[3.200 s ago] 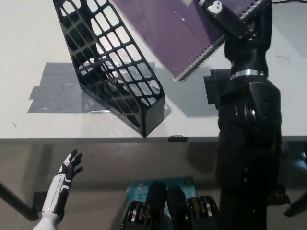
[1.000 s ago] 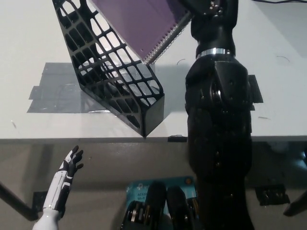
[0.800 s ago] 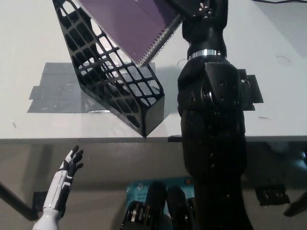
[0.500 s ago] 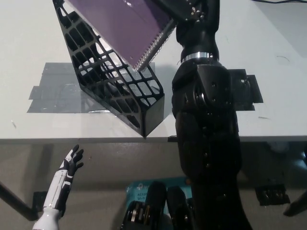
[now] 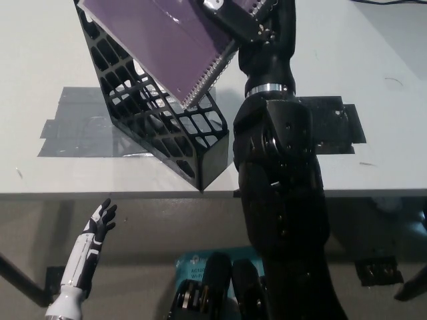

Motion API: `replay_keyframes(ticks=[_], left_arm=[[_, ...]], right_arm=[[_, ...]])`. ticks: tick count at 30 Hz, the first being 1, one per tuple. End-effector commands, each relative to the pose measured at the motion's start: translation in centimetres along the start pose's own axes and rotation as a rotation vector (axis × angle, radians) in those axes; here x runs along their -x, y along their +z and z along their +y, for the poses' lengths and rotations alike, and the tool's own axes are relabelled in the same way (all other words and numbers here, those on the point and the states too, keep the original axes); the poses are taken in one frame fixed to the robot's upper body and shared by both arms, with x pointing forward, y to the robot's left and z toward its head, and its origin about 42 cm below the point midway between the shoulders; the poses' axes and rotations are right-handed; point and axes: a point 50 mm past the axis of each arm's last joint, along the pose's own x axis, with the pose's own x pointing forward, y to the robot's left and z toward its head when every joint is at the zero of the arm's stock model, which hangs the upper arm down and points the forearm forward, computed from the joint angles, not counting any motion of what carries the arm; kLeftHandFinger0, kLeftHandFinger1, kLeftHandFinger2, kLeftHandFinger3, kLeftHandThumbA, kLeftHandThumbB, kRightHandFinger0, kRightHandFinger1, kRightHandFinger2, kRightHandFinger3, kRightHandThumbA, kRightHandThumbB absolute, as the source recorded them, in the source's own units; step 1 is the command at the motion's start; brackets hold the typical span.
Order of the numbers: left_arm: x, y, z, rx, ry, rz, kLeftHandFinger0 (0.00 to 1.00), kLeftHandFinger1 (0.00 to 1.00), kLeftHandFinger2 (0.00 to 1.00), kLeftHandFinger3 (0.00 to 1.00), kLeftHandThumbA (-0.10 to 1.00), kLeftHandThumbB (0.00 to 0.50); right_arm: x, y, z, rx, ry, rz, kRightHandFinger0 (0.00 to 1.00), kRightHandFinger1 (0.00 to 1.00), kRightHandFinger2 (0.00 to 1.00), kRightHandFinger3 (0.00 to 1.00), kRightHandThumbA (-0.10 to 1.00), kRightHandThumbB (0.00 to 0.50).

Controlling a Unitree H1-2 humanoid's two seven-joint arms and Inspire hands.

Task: A person hands a notebook to the robot and the robot grabs it with its right hand and places it in the magazine stand kept in the centre of the desk infront of it.

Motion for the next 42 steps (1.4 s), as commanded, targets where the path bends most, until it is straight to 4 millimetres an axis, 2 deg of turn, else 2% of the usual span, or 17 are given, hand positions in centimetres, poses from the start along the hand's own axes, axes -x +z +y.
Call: replay_keyframes(ticks=[1,5,8,11,13,16,17,22,26,28,36,40,42], left_arm=[[-0.8,1.0,0.7,-0.023,-0.014,-0.066,0.99,1.00,1.00,1.00,1.00,0.500],[-0.7,0.9,0.6,-0.019,-0.009,-0.064,0.99,1.00,1.00,1.00,1.00,0.500],[-0.7,0.9,0.6,-0.014,-0.008,-0.062,0.98,1.00,1.00,1.00,1.00,0.500],[-0.8,0.8,0.6,-0.013,-0.008,-0.061,0.98,1.00,1.00,1.00,1.00,0.500],[-0.7,0.9,0.5,-0.017,-0.005,-0.062,0.98,1.00,1.00,1.00,1.00,0.500],[-0.6,0.8,0.5,-0.013,-0.006,-0.059,0.98,1.00,1.00,1.00,1.00,0.500],[-0.6,0.8,0.5,-0.016,-0.007,-0.059,0.98,1.00,1.00,1.00,1.00,0.500],[-0.6,0.8,0.5,-0.012,-0.008,-0.060,0.98,1.00,1.00,1.00,1.00,0.500],[-0.8,0.8,0.6,-0.015,-0.005,-0.061,0.98,1.00,1.00,1.00,1.00,0.500],[-0.8,0.8,0.7,-0.016,-0.006,-0.060,0.98,1.00,1.00,1.00,1.00,0.500],[-0.9,0.9,0.6,-0.017,-0.007,-0.065,0.99,1.00,1.00,1.00,1.00,0.500],[-0.9,1.0,0.6,-0.018,-0.009,-0.068,0.99,1.00,1.00,1.00,1.00,0.500],[-0.9,1.0,0.6,-0.019,-0.011,-0.069,0.98,1.00,1.00,1.00,1.00,0.500]], right_arm=[[-0.1,3.1,2.6,-0.112,0.063,-0.161,0.00,0.00,0.00,0.00,1.00,0.007],[-0.1,3.7,2.5,-0.106,0.071,-0.200,0.00,0.00,0.00,0.00,1.00,0.010],[0.0,4.7,2.4,-0.130,0.061,-0.204,0.00,0.00,0.00,0.00,1.00,0.056],[0.1,5.5,2.3,-0.142,0.053,-0.210,0.00,0.00,0.00,0.00,1.00,0.054],[0.1,6.2,2.1,-0.144,0.038,-0.225,0.00,0.00,0.00,0.00,1.00,0.075],[0.0,6.5,1.8,-0.156,0.028,-0.229,0.00,0.00,0.00,0.00,1.00,0.061],[0.0,6.6,1.6,-0.150,0.031,-0.232,0.00,0.00,0.00,0.00,1.00,0.035],[-0.1,6.9,1.0,-0.161,0.018,-0.234,0.00,0.00,0.00,0.00,1.00,0.035],[-0.3,7.0,0.8,-0.167,0.012,-0.237,0.00,0.00,0.00,0.00,1.00,0.026],[-0.3,6.7,0.8,-0.159,0.017,-0.236,0.00,0.00,0.00,0.00,1.00,0.035],[0.2,5.6,1.2,-0.138,0.014,-0.217,0.00,0.00,0.00,0.00,1.00,0.018],[0.4,5.2,1.3,-0.134,0.022,-0.204,0.00,0.00,0.00,0.00,1.00,0.031],[0.5,4.8,1.5,-0.157,0.036,-0.193,0.00,0.00,0.00,0.00,1.00,0.020]])
